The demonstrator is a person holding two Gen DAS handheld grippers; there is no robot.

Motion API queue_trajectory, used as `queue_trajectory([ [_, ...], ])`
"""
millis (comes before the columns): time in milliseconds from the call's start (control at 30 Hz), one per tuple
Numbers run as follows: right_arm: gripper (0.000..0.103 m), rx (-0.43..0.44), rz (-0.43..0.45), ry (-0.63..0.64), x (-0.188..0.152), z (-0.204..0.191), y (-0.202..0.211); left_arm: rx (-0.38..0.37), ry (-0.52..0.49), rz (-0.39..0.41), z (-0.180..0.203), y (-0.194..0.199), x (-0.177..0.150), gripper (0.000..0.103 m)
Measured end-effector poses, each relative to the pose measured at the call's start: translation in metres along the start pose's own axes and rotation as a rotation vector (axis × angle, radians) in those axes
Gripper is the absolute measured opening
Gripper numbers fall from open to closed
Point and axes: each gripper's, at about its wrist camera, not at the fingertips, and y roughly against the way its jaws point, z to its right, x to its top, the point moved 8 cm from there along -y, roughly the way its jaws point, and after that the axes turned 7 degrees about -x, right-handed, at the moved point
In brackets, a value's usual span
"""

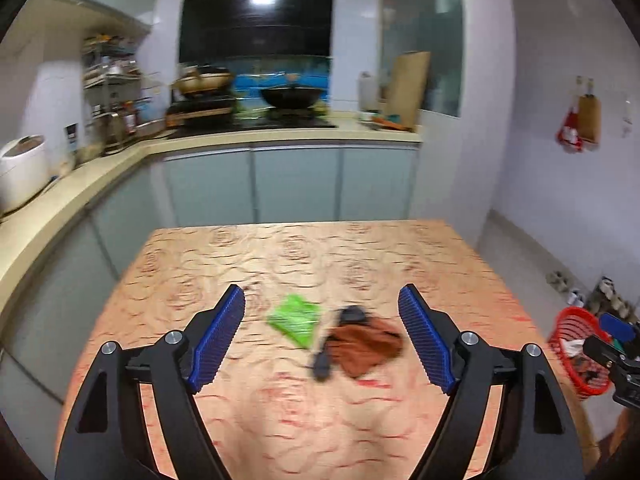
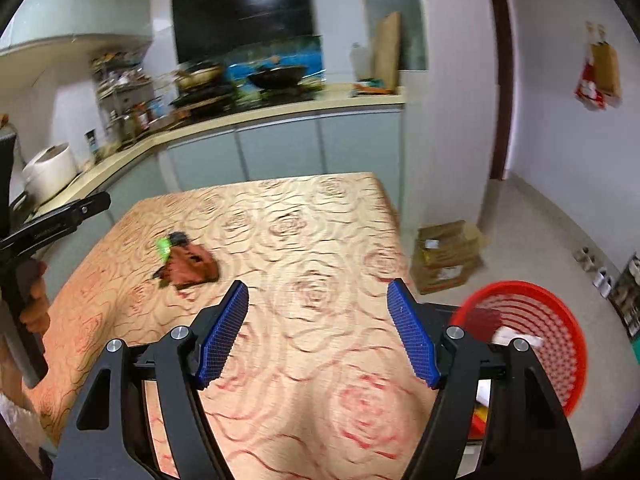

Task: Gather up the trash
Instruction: 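Move both open tools back over the green packet and brown bag, then grasp the green snack packet with the left tool while the right tool grasps the brown bag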

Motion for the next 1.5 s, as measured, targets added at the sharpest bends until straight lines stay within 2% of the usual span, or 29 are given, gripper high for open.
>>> queue_trajectory([
  [233, 0.07, 0.049, -0.021, 0.054, 0.006, -0.047, -0.022, 0.049, 0.053, -0.013, -0.051, -0.009, -0.005, 0.079],
  [467, 0.07, 0.077, -0.054, 0.1, 0.011, -0.077, -0.048, 0.049, 0.069, -0.07, -0.066, -0.038, -0.022, 0.079],
  [667, 0.07, 0.086, -0.101, 0.147, 0.006, -0.094, -0.076, 0.008, 0.059, -0.138, -0.063, -0.068, -0.036, 0.079],
  [1033, 0.07, 0.108, -0.144, 0.173, 0.003, -0.103, -0.105, -0.064, -0.03, -0.277, -0.048, -0.137, -0.049, 0.079],
  [1300, 0.069, 0.184, -0.183, 0.272, 0.002, -0.131, -0.131, -0.062, -0.049, -0.289, -0.048, -0.157, -0.052, 0.079],
  [1367, 0.069, 0.202, -0.189, 0.301, 0.002, -0.139, -0.139, -0.051, -0.06, -0.292, -0.048, -0.159, -0.051, 0.075],
  [1433, 0.069, 0.215, -0.194, 0.323, 0.002, -0.145, -0.145, -0.046, -0.064, -0.305, -0.049, -0.163, -0.053, 0.058],
  [1500, 0.069, 0.231, -0.199, 0.34, 0.004, -0.149, -0.15, -0.044, -0.053, -0.321, -0.053, -0.166, -0.057, 0.049],
])
